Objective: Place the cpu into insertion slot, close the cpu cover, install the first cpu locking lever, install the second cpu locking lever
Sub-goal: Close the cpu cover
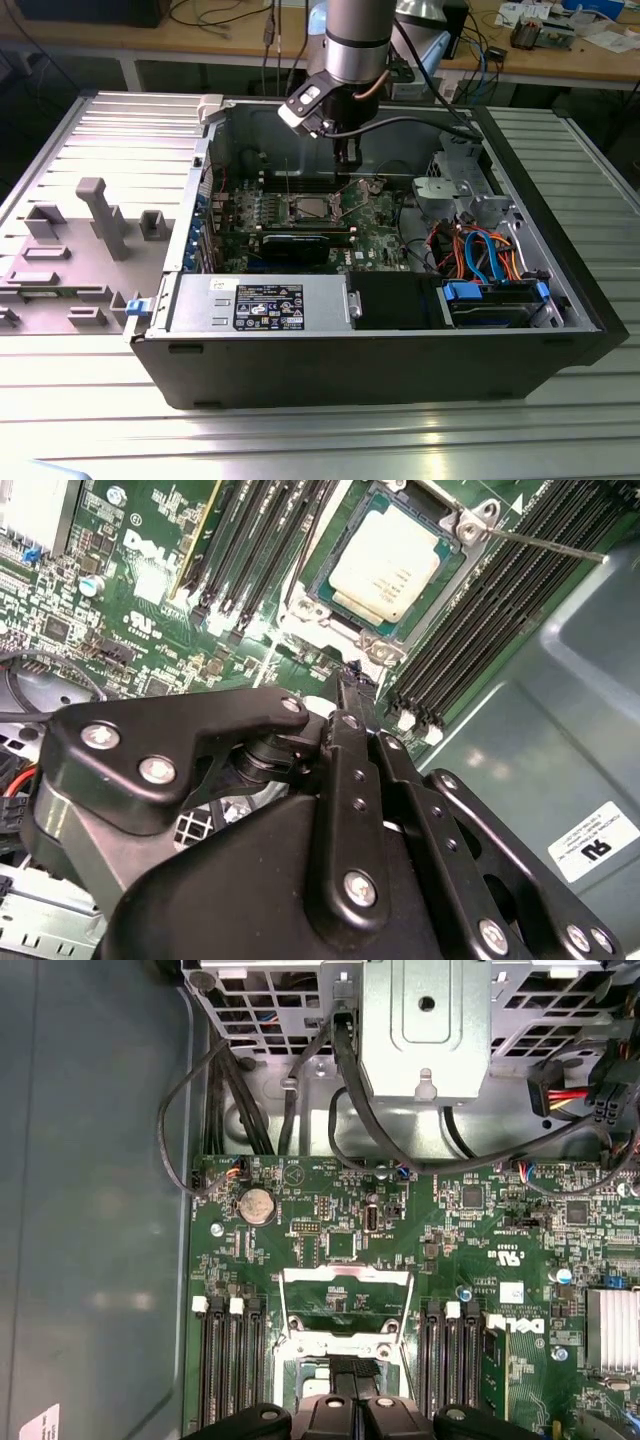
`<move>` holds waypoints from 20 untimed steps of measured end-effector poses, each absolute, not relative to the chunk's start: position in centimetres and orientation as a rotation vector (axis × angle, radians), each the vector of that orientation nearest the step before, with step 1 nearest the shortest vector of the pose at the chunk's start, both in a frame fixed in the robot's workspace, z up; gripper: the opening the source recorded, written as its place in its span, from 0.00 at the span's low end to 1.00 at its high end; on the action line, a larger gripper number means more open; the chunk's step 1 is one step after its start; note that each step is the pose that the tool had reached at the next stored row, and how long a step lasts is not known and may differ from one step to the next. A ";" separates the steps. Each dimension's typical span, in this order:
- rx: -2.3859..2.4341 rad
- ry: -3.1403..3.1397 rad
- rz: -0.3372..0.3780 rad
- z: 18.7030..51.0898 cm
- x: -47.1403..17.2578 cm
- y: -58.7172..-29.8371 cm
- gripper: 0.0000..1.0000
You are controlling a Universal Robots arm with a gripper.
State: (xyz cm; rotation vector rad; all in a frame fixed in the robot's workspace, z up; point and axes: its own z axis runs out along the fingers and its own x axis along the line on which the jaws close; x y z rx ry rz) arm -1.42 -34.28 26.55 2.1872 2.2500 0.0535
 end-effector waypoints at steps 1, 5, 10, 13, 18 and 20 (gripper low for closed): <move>2.187 2.250 0.054 26.6 -1.3 -34.3 0.11; 2.187 2.250 0.053 26.6 -0.9 -34.3 0.11; 2.187 2.250 0.054 26.6 -0.6 -34.3 0.11; 2.187 2.250 0.054 26.6 -0.6 -34.3 0.11; 2.187 2.250 0.054 26.6 -0.3 -34.3 0.11; 2.187 2.250 0.054 26.6 -0.1 -34.3 0.11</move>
